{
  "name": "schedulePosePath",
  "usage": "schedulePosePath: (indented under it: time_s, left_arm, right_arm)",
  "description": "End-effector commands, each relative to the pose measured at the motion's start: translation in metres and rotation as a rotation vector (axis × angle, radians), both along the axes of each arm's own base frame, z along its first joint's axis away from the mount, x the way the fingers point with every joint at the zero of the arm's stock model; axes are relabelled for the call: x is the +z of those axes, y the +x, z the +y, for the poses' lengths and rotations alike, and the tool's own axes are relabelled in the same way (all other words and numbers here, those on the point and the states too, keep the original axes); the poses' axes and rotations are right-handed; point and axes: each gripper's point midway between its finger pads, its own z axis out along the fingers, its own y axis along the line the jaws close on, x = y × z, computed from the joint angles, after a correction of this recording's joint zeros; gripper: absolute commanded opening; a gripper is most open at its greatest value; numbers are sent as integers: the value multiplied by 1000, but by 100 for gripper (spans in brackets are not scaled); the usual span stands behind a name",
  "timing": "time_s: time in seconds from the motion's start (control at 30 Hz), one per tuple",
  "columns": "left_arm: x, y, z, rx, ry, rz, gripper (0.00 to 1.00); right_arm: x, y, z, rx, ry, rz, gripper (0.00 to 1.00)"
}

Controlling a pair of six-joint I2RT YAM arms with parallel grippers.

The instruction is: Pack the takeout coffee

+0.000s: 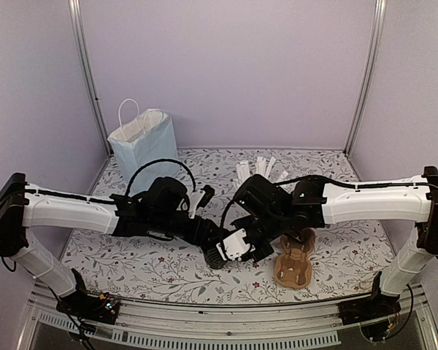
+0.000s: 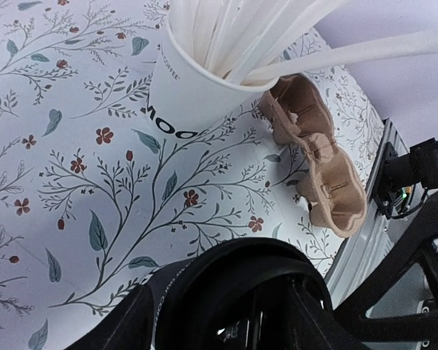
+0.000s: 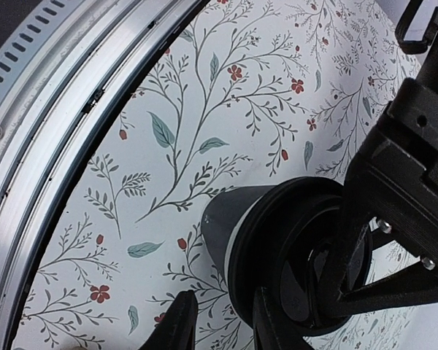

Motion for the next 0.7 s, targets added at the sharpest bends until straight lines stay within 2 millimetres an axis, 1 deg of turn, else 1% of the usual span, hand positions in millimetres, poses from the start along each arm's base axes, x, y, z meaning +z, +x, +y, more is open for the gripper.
schedulePosePath:
  time_s: [0.0,0.23,0.47,0.57,0.67]
  left_arm:
    - [-61,-24,27,-28,191,102,62]
    - [-70,-23,34,-20,217,104,61]
    - [-83,-23,45,-2,244,116,60]
    - [-88,-23,51,9,252,120,59]
    - [-93,-22,56,19,255,126,59]
  right_arm:
    - [-7,6,8,0,-6,-54,29]
    - [-24,5,3,8,-46,-60,27]
    - [-42,-1,-1,14,-84,-42,20]
    - [-61,-2,-7,11,-126,-40,14]
    - [-90,-5,-19,20,-180,-29,12]
